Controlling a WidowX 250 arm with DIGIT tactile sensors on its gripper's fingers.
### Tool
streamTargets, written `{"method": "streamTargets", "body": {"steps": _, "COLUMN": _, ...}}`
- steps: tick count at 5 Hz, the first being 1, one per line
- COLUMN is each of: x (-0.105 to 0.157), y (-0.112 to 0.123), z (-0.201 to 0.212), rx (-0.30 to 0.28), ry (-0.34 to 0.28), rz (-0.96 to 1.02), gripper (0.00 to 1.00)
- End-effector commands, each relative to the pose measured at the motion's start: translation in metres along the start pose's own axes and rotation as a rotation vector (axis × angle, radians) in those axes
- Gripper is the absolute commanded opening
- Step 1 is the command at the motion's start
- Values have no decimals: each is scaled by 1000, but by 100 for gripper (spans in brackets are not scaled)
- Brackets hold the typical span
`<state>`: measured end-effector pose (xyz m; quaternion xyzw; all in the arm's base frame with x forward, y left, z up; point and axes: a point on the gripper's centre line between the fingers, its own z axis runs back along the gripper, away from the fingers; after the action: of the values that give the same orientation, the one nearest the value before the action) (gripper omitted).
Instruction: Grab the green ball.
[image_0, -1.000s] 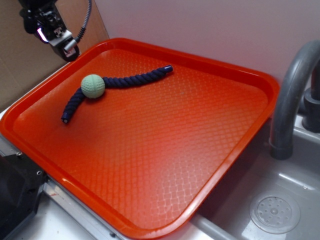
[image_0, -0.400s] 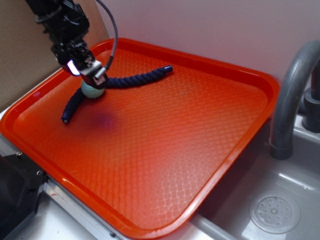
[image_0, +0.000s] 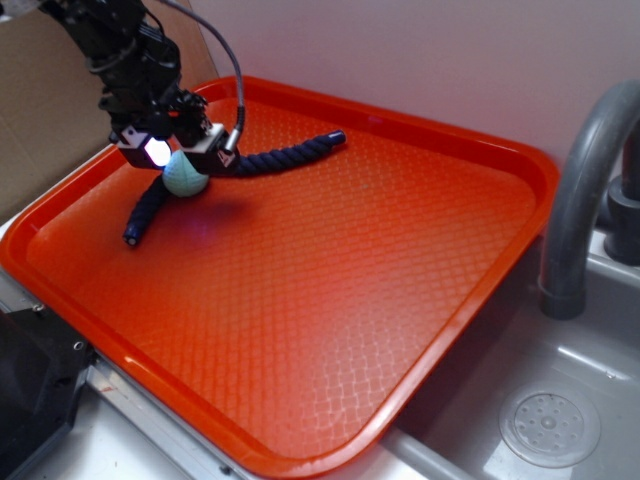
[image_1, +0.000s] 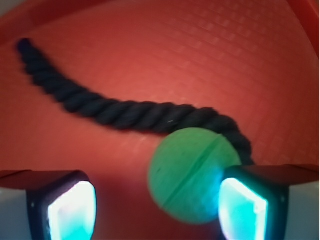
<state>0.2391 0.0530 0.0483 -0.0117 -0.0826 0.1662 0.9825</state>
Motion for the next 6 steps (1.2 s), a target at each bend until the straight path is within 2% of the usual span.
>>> {"method": "streamTargets", "body": {"steps": 1, "x": 34, "y": 9, "z": 6, "rx": 2, "ry": -69, "rz": -18, "gripper": 100}}
{"method": "streamTargets", "body": {"steps": 2, "x": 36, "y": 11, "z": -8, "rx": 74, "ry": -68, "rz": -77, "gripper": 100}}
{"method": "streamTargets", "body": {"steps": 3, "x": 26, "y": 20, "z": -24, "rx": 150, "ry": -44, "rz": -79, "gripper": 0}}
{"method": "streamTargets", "body": {"steps": 5, "x": 25, "y": 13, "z": -20, "rx": 156, "ry": -45, "rz": -144, "gripper": 0}}
{"method": "streamTargets", "body": {"steps": 6, "x": 22, "y": 8, "z": 1, "rx": 162, "ry": -22, "rz": -154, "gripper": 0}}
